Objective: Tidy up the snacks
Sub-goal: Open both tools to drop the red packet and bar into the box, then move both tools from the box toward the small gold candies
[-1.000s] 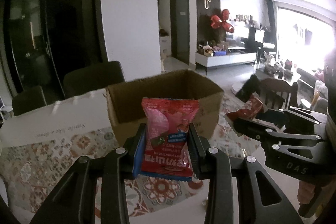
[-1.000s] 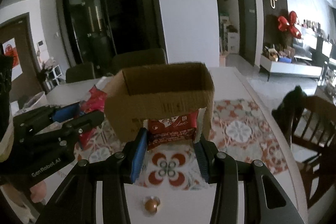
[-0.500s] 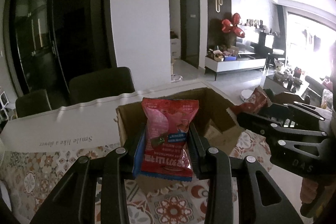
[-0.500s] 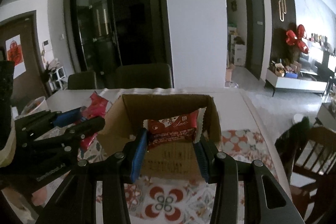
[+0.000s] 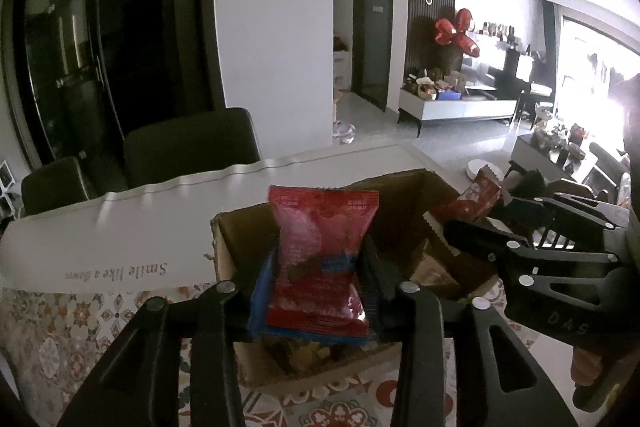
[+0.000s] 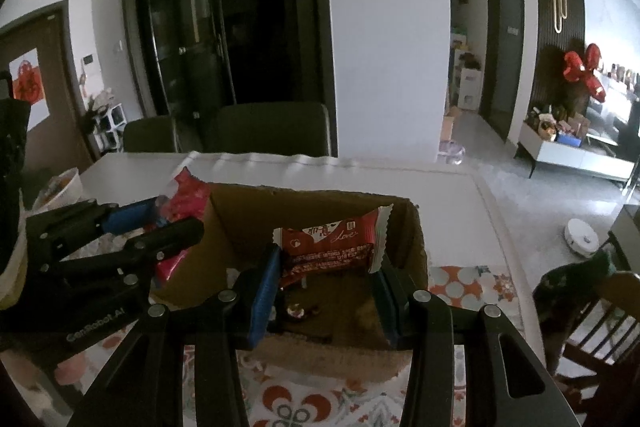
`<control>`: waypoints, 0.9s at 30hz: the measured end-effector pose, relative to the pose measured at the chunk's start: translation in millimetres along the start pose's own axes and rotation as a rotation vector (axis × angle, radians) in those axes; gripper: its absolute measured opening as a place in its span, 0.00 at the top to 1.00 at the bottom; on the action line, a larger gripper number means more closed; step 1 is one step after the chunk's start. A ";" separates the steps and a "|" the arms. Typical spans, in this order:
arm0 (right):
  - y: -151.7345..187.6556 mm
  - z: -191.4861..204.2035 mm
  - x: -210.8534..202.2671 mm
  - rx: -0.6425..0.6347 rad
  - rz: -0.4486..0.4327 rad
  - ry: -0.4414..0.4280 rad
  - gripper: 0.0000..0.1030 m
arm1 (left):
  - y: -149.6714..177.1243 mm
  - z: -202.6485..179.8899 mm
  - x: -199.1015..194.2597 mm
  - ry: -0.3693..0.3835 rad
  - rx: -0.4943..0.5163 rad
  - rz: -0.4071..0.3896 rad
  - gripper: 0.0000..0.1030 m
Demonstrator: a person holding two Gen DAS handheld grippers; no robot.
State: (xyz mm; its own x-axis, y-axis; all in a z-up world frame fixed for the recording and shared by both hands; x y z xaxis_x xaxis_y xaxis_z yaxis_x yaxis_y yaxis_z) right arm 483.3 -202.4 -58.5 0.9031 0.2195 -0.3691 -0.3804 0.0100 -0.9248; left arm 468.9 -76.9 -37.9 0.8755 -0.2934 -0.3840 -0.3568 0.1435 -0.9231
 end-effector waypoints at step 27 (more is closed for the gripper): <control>30.5 -15.3 -92.2 -0.058 -0.109 0.131 0.30 | 35.2 -28.0 -98.0 -0.112 0.041 -0.095 0.21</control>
State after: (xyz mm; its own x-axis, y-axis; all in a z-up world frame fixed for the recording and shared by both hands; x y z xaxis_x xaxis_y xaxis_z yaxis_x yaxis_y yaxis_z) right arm 391.5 -237.3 -54.0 0.9580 0.0910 -0.2720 -0.2704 -0.0300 -0.9623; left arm 361.5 -69.6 -33.4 0.9364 -0.2001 -0.2882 -0.2592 0.1590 -0.9526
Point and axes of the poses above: each gripper's, at about its wrist camera, not at the fingertips, and x roughly the way its jaws point, z to its left, y to its underside, the point moved 9 cm from there along x, roughly the way its jaws point, and after that the axes turned 14 degrees about -z, right-handed, at the moved point
